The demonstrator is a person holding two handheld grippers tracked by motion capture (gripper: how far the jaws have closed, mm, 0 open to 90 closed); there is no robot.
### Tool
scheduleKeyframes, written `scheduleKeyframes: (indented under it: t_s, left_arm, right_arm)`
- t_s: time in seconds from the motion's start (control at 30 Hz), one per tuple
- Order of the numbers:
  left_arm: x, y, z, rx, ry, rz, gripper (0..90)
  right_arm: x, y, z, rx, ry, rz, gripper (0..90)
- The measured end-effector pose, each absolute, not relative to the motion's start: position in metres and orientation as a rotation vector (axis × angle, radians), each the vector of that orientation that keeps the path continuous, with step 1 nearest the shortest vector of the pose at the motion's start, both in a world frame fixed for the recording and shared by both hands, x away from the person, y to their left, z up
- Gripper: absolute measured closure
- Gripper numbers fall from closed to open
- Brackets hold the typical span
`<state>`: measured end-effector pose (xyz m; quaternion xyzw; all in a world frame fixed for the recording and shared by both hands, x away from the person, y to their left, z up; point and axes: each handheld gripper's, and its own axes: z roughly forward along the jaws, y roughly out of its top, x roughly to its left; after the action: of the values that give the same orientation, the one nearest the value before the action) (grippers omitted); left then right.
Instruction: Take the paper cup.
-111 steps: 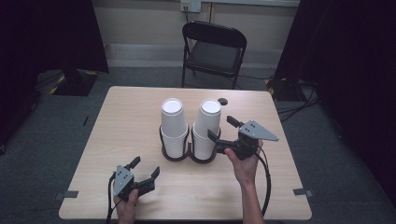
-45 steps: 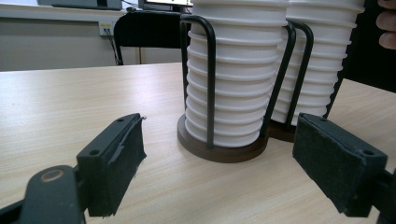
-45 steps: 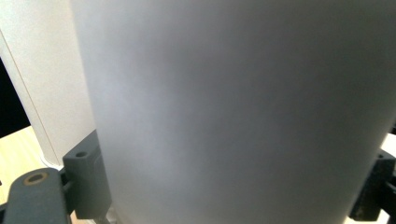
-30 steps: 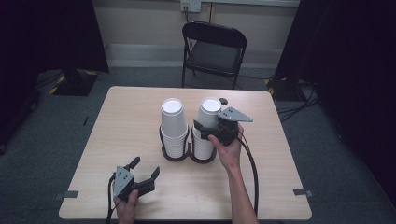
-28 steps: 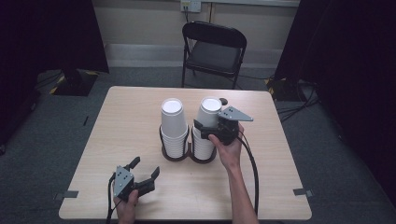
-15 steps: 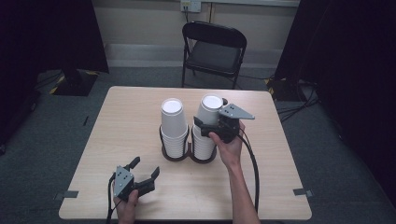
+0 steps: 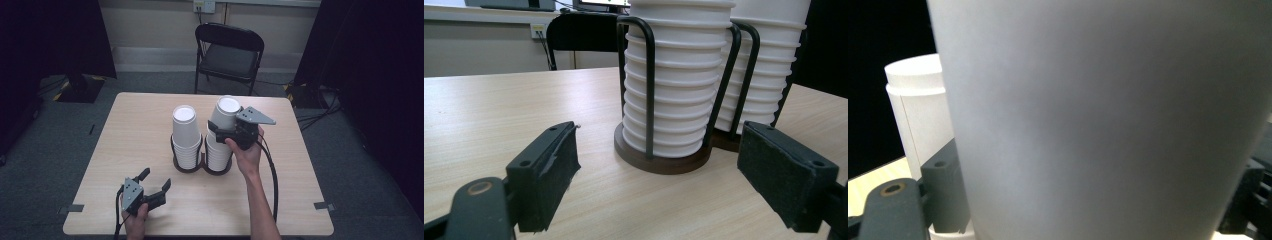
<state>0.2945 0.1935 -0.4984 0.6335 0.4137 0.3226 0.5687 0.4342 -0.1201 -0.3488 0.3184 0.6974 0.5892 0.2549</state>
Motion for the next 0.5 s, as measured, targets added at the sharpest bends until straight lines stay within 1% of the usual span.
scheduleKeyframes:
  t_s: [0.5]
  left_arm:
    - [0.295, 0.194, -0.498, 1.501, 0.957, 0.743, 16.2]
  right_arm:
    - [0.434, -0.126, -0.337, 0.883, 1.868, 1.656, 13.8]
